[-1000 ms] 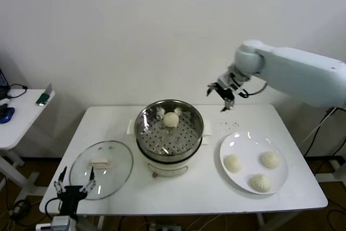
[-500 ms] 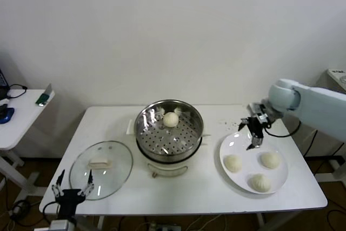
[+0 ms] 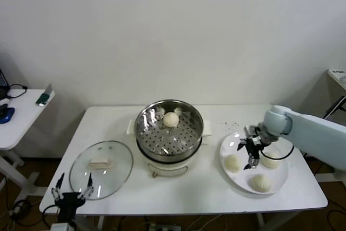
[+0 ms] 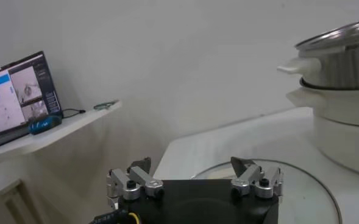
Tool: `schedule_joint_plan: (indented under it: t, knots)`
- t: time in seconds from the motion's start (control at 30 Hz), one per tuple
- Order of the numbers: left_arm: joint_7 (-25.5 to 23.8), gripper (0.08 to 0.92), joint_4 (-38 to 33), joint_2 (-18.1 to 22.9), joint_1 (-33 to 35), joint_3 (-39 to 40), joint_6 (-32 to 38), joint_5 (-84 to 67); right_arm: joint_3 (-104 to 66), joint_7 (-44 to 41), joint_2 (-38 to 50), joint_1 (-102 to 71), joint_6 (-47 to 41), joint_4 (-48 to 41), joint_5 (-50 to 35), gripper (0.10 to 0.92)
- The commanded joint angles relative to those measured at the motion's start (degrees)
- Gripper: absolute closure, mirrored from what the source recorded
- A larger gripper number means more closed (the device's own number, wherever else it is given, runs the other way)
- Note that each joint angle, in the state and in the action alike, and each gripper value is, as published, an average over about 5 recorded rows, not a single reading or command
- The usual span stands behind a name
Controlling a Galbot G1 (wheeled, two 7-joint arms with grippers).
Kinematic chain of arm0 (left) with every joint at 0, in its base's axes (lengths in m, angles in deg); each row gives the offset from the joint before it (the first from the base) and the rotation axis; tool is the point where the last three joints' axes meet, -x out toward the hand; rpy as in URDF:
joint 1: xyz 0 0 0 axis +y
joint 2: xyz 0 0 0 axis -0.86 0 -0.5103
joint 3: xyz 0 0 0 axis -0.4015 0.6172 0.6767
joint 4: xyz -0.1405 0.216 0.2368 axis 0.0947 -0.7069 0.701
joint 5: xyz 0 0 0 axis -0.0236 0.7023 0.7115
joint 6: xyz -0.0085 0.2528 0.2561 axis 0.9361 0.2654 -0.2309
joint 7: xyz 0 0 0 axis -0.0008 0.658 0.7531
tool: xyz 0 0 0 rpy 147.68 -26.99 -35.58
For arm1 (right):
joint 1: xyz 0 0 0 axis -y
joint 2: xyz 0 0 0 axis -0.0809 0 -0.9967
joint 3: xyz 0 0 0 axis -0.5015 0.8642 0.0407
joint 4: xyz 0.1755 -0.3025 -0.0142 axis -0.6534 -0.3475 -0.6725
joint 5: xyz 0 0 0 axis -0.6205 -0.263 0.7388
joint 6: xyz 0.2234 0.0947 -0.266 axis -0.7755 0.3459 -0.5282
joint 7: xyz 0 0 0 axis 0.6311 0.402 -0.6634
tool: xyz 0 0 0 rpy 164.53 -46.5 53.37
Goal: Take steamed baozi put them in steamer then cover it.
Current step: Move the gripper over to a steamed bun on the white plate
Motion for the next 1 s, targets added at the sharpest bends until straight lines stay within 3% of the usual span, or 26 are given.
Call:
schedule_joint_plan:
  t: [0.03, 0.5, 0.77, 1.0]
  knots:
    - [0.0, 0.177, 0.2, 0.0, 0.2, 0.0, 0.0, 0.1, -4.0, 0.6, -2.8, -5.9, -0.8, -2.6, 1.6, 0.203]
    - [0.0, 0.177, 0.6, 0.1, 0.1, 0.1, 0.2, 0.2, -4.5, 0.3, -5.5, -6.1, -0.3, -5.3, 3.1, 0.205]
    - [0.0, 0.177, 0.6, 0.0, 0.0, 0.1, 0.1, 0.1, -4.1, -0.7, -5.4, -5.6, 0.0, -5.5, 2.9, 0.329]
    - [0.0, 0.177, 0.6, 0.1, 0.1, 0.1, 0.2, 0.1, -3.8, -0.7, -4.8, -4.5, 0.1, -5.4, 1.6, 0.367]
